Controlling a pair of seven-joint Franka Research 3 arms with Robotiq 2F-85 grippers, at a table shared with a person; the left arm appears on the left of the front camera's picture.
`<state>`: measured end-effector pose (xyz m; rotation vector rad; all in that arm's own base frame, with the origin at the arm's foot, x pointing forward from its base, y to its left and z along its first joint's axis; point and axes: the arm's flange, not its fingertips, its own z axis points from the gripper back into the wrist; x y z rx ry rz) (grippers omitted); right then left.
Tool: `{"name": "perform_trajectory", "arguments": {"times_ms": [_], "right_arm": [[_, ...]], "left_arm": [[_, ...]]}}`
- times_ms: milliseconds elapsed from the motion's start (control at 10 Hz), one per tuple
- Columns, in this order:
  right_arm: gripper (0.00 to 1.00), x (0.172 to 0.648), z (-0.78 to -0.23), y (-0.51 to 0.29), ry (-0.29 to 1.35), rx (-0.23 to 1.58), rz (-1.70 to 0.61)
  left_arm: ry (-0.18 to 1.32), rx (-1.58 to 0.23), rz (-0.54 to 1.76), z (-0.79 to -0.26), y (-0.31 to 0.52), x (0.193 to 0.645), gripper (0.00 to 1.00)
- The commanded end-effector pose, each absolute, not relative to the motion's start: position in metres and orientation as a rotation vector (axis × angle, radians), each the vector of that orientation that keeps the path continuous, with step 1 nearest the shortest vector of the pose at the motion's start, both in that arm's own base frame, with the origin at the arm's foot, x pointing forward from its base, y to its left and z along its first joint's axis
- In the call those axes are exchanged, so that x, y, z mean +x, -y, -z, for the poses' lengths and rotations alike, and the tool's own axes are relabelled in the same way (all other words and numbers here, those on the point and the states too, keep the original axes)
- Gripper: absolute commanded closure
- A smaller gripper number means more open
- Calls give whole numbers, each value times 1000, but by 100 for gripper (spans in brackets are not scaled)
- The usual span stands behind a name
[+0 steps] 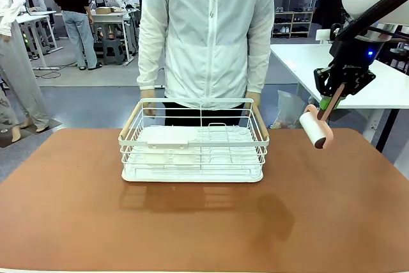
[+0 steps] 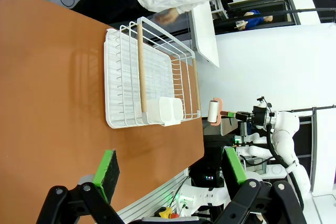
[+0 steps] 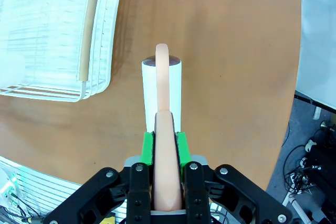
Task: Clean the table.
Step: Place the Lint Roller down when the Dish drying rack is positioned in the middle of the table.
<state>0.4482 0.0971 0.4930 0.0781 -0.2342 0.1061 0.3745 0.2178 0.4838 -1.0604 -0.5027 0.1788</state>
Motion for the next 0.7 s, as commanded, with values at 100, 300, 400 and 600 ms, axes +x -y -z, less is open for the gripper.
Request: {"name": "perform_trajectory", "arguments": {"times_ms": [100,300,400,600], "right_arm": [[79,447,-494,-98,237,83,-107],[79,447,-494,-98,237,83,-107],[79,447,-494,-98,237,83,-107],[79,447,-494,-98,237,83,-107]], "left_arm": [[510,-1076,-170,-485,-219,373,0],[510,-1076,-170,-485,-219,373,0],[510,-1076,-170,-485,-219,373,0],[510,-1076,-170,-485,-219,373,0]]}}
